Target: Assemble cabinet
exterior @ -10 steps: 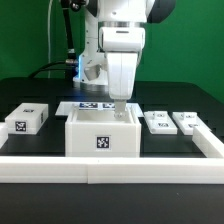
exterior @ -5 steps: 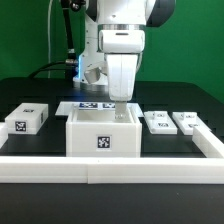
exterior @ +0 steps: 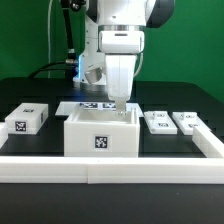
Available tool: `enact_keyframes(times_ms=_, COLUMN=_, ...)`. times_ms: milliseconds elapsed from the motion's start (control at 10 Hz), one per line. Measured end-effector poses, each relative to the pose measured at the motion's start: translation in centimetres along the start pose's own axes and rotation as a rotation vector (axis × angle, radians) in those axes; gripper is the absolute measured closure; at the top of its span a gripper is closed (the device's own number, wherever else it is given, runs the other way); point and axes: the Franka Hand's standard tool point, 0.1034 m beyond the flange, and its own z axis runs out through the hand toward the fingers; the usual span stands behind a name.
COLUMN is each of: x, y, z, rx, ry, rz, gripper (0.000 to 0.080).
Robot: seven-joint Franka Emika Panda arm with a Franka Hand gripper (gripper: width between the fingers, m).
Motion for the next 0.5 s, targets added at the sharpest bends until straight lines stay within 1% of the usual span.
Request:
enact_keyframes(times_ms=100, x=-0.07, y=0.01, z=0.00, rx=0.001, ry=0.000, rz=0.001, gripper=0.0710)
enact_keyframes(times_ms=200, x=-0.06, y=0.02, z=0.02, rx=0.000, ry=0.000, rz=0.002, gripper=0.0764)
enact_keyframes(times_ms=500, x=-0.04, y=0.09, z=0.02, rx=-0.002, ry=0.000, rz=0.013, gripper=0.0764)
